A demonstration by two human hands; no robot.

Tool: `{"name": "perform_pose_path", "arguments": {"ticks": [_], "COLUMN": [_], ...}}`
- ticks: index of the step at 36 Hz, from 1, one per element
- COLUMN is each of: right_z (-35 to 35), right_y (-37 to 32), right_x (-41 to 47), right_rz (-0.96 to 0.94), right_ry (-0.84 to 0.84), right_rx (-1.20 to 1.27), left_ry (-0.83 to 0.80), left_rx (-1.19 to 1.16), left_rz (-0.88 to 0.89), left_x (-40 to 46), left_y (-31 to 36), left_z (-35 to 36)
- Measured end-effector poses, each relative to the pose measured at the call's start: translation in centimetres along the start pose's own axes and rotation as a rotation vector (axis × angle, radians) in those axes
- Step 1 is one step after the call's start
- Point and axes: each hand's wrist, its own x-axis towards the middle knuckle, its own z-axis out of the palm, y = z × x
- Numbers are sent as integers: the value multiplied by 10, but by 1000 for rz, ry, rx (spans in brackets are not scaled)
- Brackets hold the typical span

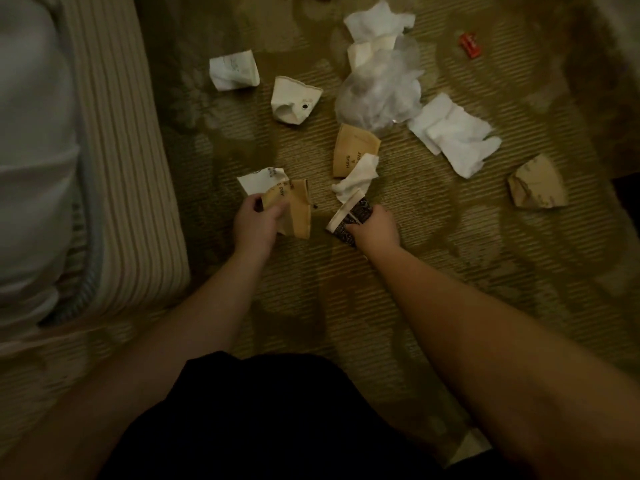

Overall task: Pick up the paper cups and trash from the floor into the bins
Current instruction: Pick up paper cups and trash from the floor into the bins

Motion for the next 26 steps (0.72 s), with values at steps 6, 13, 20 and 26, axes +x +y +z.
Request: {"name": "perform_pose_path", "arguments": {"ticks": [6,13,20,26], "right_z": [-5,-19,-82,-180], "right_y": [-13,-10,-3,-20], "right_x": [13,8,-43,-117], "right_rz": [169,229,237,154], "right_ry": [-64,-216,-179,-147], "right_rx": [12,38,164,166], "left_ry": [7,-8,-53,-101], "left_rx": [-3,-4,104,174], "left_rz": [-21,-52,-99,-138], "left_x": [1,-8,-74,-154], "left_y": [3,6,37,100], "left_z": [3,2,-16,-46]}}
